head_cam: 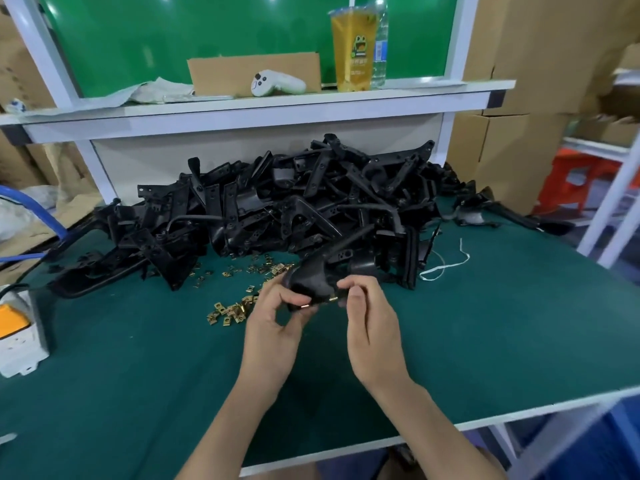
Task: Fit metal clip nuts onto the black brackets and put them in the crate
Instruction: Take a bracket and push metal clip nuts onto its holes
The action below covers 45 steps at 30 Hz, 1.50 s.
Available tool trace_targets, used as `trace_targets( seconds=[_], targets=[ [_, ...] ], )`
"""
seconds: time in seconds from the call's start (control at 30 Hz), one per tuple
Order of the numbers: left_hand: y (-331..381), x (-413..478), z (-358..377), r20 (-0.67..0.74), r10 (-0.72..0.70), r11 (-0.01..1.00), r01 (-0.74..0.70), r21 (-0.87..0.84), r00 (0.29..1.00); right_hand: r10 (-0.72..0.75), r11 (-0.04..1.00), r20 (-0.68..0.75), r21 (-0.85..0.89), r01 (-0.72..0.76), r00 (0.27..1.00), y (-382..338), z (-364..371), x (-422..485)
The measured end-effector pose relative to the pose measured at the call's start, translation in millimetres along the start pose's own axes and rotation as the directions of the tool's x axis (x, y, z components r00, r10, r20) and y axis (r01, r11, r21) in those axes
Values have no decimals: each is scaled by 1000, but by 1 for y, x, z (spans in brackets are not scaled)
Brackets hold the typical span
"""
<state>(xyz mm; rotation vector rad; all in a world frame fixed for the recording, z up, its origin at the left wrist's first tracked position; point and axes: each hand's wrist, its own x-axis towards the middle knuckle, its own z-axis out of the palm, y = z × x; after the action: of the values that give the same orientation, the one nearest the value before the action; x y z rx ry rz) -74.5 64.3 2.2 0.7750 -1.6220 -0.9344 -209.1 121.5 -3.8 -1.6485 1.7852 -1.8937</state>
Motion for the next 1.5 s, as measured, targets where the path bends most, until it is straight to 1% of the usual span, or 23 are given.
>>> trace_targets(
  seconds=[0.1,0.2,0.43,0.53,0.6,0.63,0.73,0.8,0.93,1.1,1.37,1.5],
  targets=[
    [3,-4,6,8,76,985,-77,151,997,2,1000,1,-13,-2,1000,5,-13,-7],
    [10,-6,7,17,138,962,-138,236,990,-17,1000,7,-12,17,1000,5,-21,-9],
    [15,-3,2,79,180,941,-195,276,981,-106,994,48,-7,106,993,4,-22,-15],
    [9,-5,-3,133,165,938,-197,285,977,-95,995,80,-7,96,992,9,-20,-13],
    [3,-7,-6,154,154,932,-196,306,976,-67,997,145,-39,73,987,11,-20,-12],
    [0,-8,-8,155,157,926,-200,322,975,-44,996,202,-73,60,978,11,-19,-12],
    [-6,-9,-11,162,174,900,-224,375,971,-12,980,380,-178,86,925,12,-16,-12],
    [-8,-9,-12,179,184,881,-243,405,966,4,973,416,-211,93,909,14,-15,-10],
    [-13,-11,-10,197,198,860,-267,435,960,5,978,369,-195,72,929,16,-14,-8],
    [-14,-14,-5,193,191,881,-255,399,963,-20,980,295,-184,78,955,19,-13,-8],
    [-14,-14,3,163,221,872,-270,409,962,-43,983,220,-168,81,975,23,-11,-9],
    [-14,-14,2,207,199,887,-266,378,958,-12,988,217,-147,44,976,27,-11,-8]
  ],
)
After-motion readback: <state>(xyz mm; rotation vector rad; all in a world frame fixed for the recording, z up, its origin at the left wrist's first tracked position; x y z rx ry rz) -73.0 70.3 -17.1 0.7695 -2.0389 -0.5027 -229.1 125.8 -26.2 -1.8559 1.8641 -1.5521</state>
